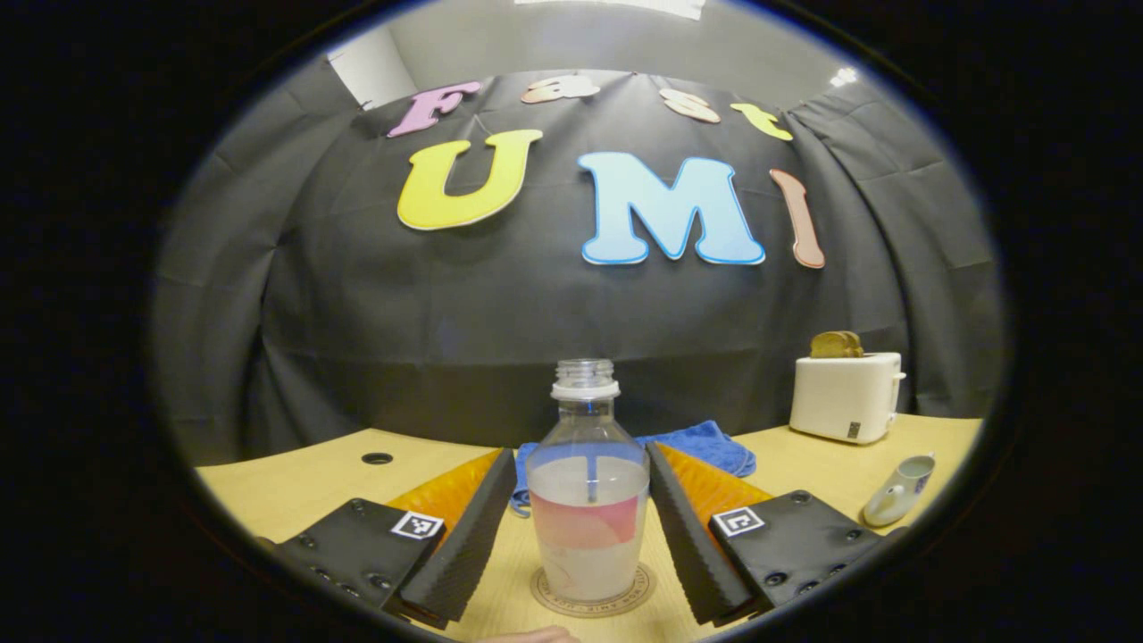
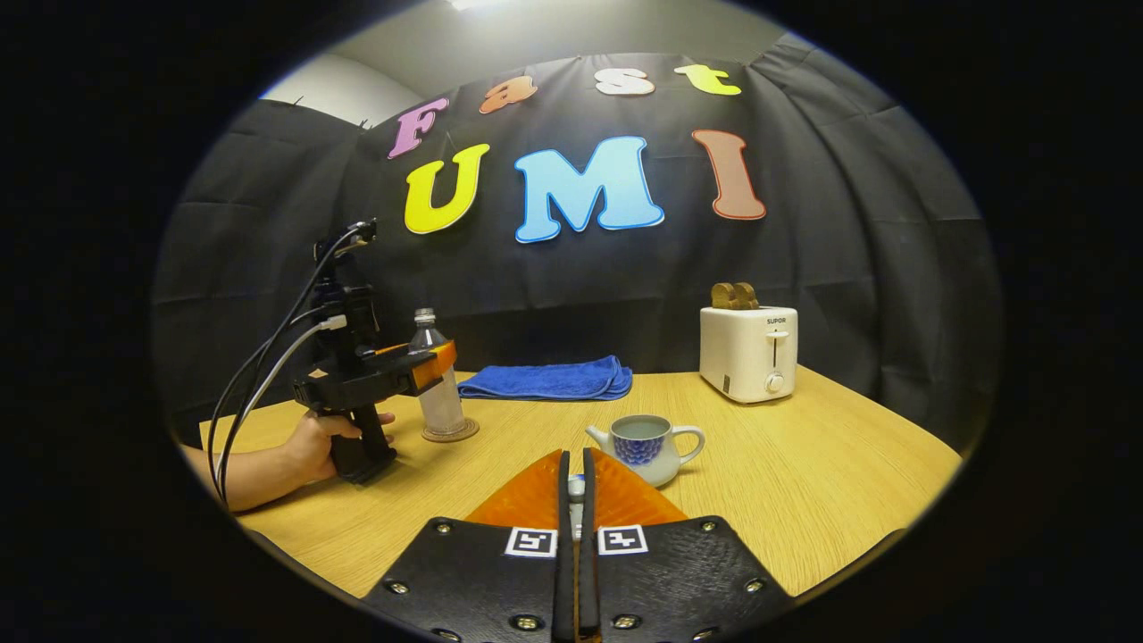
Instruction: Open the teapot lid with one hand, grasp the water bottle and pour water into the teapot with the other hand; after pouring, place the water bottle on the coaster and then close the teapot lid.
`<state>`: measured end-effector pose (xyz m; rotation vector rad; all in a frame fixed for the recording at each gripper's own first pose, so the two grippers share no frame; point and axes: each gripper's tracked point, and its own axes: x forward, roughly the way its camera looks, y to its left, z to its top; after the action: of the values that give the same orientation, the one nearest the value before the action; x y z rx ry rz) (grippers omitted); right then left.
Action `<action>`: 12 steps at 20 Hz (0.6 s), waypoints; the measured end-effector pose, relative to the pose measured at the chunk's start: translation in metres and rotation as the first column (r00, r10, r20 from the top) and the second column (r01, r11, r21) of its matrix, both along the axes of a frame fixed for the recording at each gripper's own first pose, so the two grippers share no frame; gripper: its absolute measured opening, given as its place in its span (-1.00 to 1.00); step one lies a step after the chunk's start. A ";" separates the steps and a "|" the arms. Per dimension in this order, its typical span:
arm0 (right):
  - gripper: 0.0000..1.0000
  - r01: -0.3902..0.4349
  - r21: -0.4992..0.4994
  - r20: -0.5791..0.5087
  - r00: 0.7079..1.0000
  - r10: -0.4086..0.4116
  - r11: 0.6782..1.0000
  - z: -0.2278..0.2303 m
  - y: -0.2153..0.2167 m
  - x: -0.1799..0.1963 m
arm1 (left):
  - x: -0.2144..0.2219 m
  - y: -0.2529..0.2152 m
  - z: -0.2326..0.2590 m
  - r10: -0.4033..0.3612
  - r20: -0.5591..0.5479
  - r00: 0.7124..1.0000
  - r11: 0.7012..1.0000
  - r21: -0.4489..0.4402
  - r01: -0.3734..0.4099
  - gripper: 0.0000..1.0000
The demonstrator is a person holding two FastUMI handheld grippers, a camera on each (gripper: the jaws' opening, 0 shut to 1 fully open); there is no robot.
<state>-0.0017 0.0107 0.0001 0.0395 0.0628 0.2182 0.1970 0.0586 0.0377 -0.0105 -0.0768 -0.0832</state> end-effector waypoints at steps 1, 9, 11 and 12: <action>-0.95 -0.001 -0.005 0.001 1.000 0.001 1.000 0.001 0.001 -0.001 | -0.001 -0.003 0.002 -0.006 0.002 1.000 1.000 0.002 0.006 0.97; -0.95 0.051 0.000 0.075 0.996 -0.050 0.999 0.025 -0.012 0.007 | -0.041 0.008 0.054 0.019 0.125 0.992 1.000 0.001 -0.019 0.97; -0.95 0.066 0.017 0.098 0.993 -0.067 0.998 0.033 -0.015 0.016 | -0.067 0.007 0.074 -0.003 0.161 0.987 0.999 -0.043 0.010 0.99; -0.95 0.073 0.016 0.109 0.991 -0.075 0.997 0.036 -0.017 0.022 | -0.081 0.007 0.084 -0.010 0.179 0.984 0.997 -0.070 0.023 0.99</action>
<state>0.0198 -0.0060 0.0360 0.0419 -0.0491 0.1461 0.1163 0.0654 0.1218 -0.0752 -0.2594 -0.0983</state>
